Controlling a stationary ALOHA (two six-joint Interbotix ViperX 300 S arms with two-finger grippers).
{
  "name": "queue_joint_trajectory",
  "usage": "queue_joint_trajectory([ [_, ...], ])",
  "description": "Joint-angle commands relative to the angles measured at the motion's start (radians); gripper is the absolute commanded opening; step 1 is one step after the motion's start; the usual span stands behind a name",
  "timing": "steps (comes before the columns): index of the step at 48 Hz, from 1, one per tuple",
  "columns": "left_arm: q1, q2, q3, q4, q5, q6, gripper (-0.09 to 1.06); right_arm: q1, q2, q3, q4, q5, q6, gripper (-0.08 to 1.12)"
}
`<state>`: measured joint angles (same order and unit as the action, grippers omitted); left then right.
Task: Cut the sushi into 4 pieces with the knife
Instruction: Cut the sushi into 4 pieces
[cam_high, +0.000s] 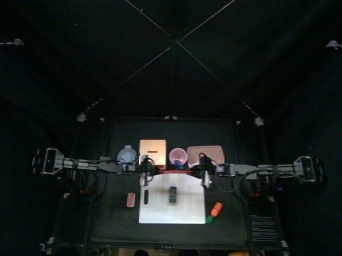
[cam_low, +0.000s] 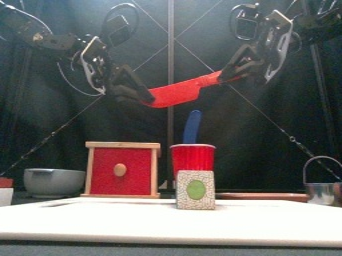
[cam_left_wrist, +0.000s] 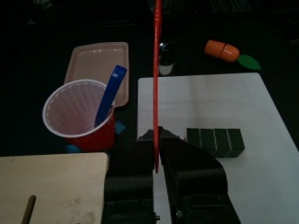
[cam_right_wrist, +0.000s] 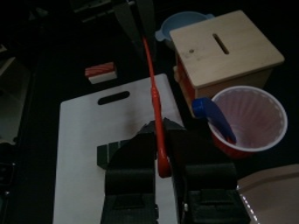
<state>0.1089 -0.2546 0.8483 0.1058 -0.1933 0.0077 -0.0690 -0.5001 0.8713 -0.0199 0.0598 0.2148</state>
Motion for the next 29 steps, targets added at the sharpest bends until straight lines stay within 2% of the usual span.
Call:
queue_joint_trajectory([
  [1, -0.009, -0.008, -0.008, 0.002, -0.005, -0.005, 0.30, 0.000, 0.014, -0.041, 0.017, 0.060, 0.006, 0.25],
  [14, -0.044, -0.003, -0.003, -0.008, -0.005, -0.006, 0.28, 0.015, 0.112, -0.141, 0.015, 0.255, 0.003, 0.24],
  [29, -0.133, 0.054, 0.008, -0.020, -0.006, -0.006, 0.28, 0.075, 0.213, -0.193, 0.012, 0.402, 0.005, 0.19],
])
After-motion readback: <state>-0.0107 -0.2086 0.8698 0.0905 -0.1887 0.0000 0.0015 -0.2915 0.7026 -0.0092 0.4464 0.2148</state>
